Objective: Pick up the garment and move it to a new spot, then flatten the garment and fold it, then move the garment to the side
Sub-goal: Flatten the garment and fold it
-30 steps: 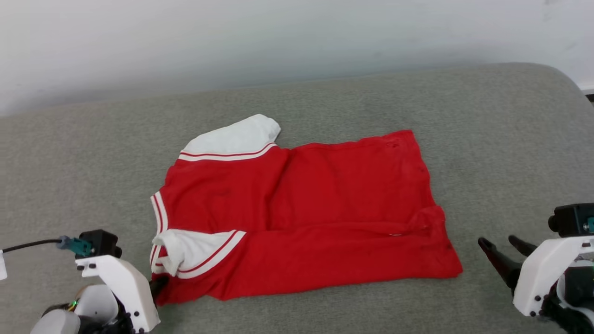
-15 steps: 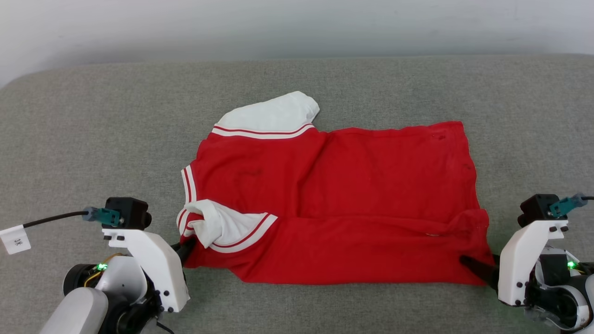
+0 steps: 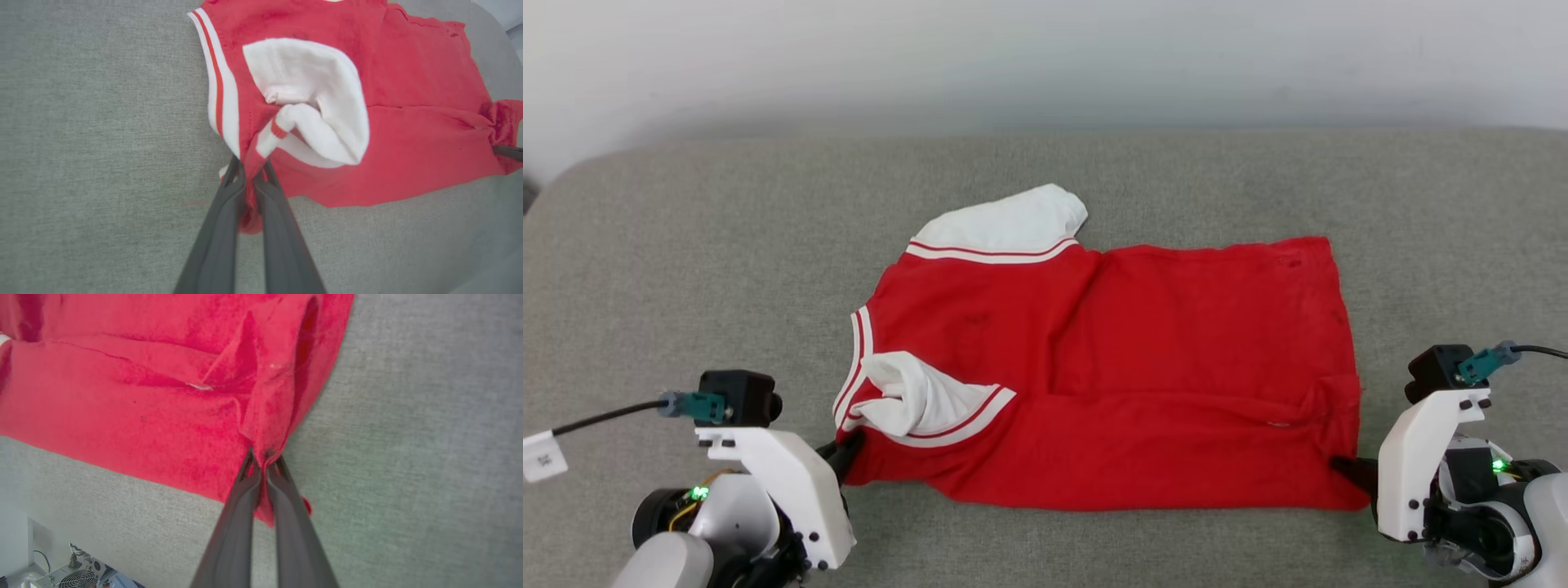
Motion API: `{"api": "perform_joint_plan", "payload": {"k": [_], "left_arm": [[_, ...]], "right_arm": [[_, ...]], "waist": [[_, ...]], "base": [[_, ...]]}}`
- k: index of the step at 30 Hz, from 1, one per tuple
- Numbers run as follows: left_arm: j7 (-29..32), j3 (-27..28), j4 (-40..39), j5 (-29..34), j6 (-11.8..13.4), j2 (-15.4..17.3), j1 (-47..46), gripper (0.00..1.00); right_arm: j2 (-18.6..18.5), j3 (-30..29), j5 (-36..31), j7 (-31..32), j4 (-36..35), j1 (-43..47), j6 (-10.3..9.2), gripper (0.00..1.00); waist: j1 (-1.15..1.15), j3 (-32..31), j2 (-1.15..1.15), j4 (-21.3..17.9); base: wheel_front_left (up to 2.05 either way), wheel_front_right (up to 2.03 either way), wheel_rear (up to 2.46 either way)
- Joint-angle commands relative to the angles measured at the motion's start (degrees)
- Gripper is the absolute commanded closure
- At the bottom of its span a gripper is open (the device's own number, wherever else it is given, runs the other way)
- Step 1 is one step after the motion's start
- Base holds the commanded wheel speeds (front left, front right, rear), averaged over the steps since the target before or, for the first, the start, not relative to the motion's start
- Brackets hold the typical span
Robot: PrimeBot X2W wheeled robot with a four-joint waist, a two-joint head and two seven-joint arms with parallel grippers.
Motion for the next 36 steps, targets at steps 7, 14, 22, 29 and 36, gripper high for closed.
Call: {"api": "perform_joint_plan", "payload": {"k": [7,14,22,29,36], "left_arm": [[-2.26,0.53,-2.18,0.25,1.57,-0.26,5.61,1.00],[-1.62,1.68,-4.52,-0.93,4.09,1.04,12.26,1.00],[-2.04,1.96,-2.30,-1.95,6.13,-0.21,16.02,0.61],[-6.16,2.84,-0.51,-0.61,6.07,-1.66,13.31,0.00],[-13.41,4.72,-1.11,2.34,5.98,-2.68,8.75,0.00]], "right_arm": [[-1.63,2.48,1.41,-1.25,-1.98,2.85,0.00,1.00],[-2.20,2.55,1.87,-0.12,-4.60,7.56,0.00,1.00],[-0.97,0.96,1.01,-1.50,-4.23,12.70,0.00,0.86],[-0.65,2.53,-1.12,-13.27,-6.75,13.67,-0.01,0.00],[0.99,0.47,-5.77,-28.01,-11.05,12.51,0.00,0.00]], "waist": [[0.00,-7.60,0.00,-0.63],[0.00,-11.56,0.00,-0.57],[0.00,-11.48,0.00,-0.92],[0.00,-11.02,0.00,-1.95],[0.00,-10.91,0.00,-4.18]], "base": [[0.00,0.00,0.00],[0.00,0.00,0.00],[0.00,0.00,0.00],[0.00,0.00,0.00],[0.00,0.00,0.00]]}}
